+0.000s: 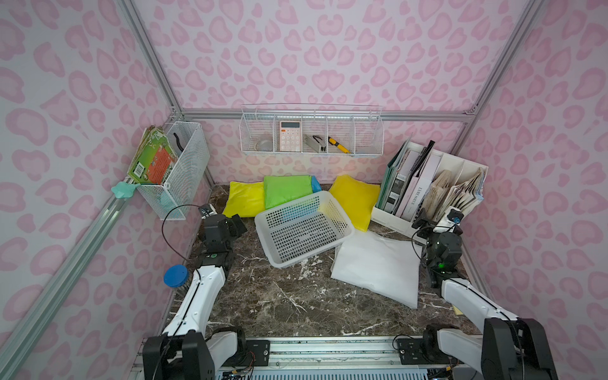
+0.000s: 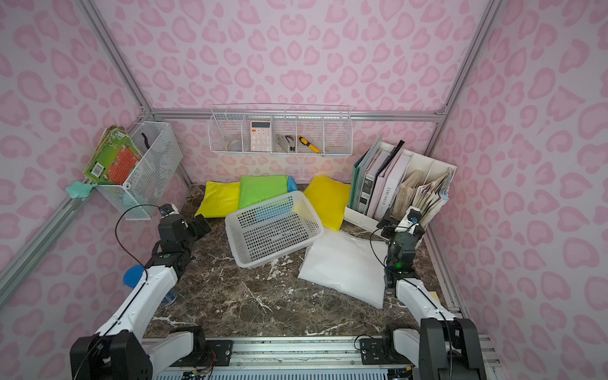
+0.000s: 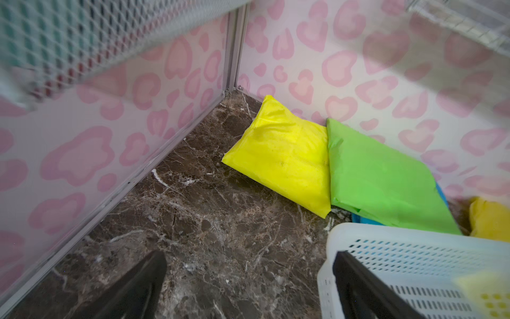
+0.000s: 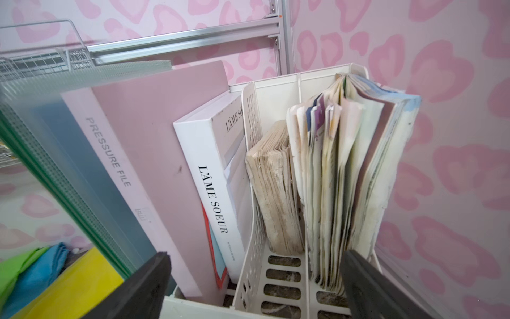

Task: Put the folded raincoat in the basket
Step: Pick up the raincoat from the center of the board.

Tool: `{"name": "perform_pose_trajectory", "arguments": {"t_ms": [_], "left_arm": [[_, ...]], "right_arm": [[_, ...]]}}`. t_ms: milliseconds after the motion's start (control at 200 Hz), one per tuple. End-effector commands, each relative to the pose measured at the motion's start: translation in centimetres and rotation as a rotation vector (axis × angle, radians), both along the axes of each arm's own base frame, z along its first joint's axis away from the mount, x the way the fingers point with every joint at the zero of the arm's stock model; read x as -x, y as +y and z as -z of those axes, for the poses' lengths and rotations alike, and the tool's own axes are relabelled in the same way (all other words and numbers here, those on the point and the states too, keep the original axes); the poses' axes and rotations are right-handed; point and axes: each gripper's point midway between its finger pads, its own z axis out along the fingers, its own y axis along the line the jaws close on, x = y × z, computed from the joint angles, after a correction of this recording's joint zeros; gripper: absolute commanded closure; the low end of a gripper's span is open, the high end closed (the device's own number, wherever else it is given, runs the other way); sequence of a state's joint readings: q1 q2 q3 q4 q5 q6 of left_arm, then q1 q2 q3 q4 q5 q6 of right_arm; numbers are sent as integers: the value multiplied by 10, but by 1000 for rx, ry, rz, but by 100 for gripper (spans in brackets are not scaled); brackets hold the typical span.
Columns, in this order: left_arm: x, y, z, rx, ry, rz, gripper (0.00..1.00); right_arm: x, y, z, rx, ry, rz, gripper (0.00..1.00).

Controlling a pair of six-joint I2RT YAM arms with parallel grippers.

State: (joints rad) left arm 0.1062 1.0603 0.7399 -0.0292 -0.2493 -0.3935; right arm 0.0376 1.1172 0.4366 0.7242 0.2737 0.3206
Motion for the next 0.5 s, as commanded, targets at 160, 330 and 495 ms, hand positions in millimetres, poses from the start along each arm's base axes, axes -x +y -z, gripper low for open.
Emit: {"name": "perform_pose_trajectory", "arguments": {"t_ms": [160,330,495], "left_arm": [[61,-28,-4,358,92,-39,4],[92,-100,-29,510,178,325,16],[133,-147,-28,636,217,536,19]], "right_arm": [[26,47,44,-221,319,-264,4],[55,72,46,-266,379,-392,10],[72,110,47,-297,392,-573,15]]}}
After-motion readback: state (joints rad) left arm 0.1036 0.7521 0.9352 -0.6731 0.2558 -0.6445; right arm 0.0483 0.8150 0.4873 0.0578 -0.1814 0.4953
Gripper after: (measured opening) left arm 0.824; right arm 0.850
